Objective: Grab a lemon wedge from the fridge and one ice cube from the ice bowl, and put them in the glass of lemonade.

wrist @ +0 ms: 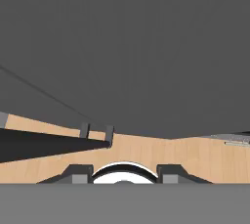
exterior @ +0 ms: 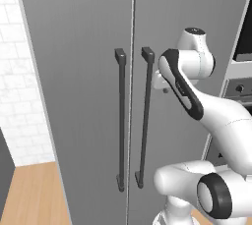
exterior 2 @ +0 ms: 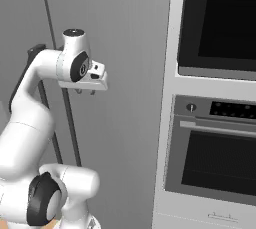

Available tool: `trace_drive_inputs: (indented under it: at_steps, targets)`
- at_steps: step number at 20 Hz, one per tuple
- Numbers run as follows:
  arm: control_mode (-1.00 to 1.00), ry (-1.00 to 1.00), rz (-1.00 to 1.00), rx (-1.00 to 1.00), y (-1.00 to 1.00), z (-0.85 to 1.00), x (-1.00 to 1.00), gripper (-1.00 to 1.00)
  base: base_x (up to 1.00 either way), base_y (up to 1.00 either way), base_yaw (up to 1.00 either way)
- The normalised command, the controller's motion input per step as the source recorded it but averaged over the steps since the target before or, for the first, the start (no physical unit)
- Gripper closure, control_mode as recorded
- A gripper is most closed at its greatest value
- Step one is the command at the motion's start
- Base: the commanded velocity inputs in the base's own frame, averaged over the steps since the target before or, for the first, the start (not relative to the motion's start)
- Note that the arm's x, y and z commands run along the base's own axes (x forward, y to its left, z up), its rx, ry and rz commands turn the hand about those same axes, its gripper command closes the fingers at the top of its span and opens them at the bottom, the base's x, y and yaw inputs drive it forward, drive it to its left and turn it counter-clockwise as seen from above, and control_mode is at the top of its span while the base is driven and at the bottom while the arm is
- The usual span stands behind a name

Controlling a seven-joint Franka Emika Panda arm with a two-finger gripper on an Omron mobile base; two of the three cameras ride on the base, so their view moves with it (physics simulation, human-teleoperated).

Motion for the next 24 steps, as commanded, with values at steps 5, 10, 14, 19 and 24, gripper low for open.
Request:
trace_drive_inputs:
  at_steps: [5,10,14,19,24]
  targets:
    - [-1.0,-0.03,0.0,0.0,0.0,-0.04,-0.26,-1.0,0.0,0.0,0.0]
    - [-1.0,-0.23,0.0,0.0,0.03,-0.33,-0.87,-1.0,0.0,0.0,0.0]
    - [-1.0,-0.02,0.0,0.0,0.14,-0.41,-0.43,-1.0,0.0,0.0,0.0]
    - [-1.0,0.0,0.0,0.0,0.19,-0.31,-0.03,-1.0,0.0,0.0,0.0]
    - [1.0,0.0,0.0,0.0,0.06,-0.06,0.0,-1.0,-0.03,0.12,-0.02]
